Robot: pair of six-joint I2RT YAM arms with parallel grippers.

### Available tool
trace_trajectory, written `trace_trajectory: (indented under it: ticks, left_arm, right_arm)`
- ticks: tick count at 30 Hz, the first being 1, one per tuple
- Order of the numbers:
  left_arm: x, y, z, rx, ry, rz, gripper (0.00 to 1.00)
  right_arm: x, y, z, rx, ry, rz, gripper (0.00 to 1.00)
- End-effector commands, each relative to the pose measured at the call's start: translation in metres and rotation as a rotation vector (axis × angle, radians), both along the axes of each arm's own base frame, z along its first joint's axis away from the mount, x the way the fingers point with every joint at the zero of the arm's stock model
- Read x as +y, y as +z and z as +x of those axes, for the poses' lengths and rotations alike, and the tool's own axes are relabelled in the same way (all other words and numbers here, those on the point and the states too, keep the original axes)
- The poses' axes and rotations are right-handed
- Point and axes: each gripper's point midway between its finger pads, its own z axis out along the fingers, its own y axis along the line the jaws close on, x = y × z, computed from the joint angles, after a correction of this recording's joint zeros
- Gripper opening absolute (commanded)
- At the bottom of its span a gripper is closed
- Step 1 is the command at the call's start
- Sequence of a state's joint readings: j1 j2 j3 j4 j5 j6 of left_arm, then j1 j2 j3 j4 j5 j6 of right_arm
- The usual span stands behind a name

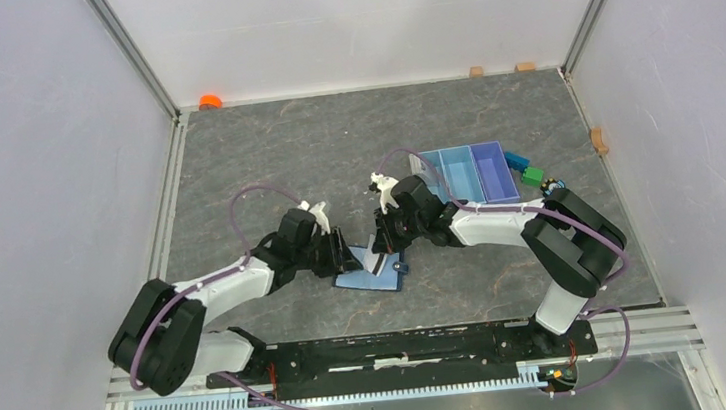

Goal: Put the credit cards into the card holder
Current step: Pick up the credit card from the storage box.

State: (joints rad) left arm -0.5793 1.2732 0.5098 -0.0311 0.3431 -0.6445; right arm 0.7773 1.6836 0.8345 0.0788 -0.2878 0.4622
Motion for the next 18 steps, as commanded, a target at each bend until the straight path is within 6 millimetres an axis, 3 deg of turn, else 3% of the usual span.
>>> trace_trajectory:
  ticks: [1, 8, 18]
  left_arm:
    - [-0.019, 0.001, 0.0, -0.019, -0.033, -0.14, 0.43]
    - [-0.024, -0.001, -0.01, -0.108, -0.143, -0.199, 0.42]
    - [-0.033, 0.014, -0.02, -0.195, -0.265, -0.281, 0.53]
  right_arm:
    - [-0.011, -0.005, 0.003, -0.038, 0.016, -0.072, 0.0]
    - [-0.016, 0.015, -0.009, -0.091, 0.158, -0.08, 0.0]
    - [-0.011, 0.036, -0.049, -0.055, 0.45, 0.012, 0.0]
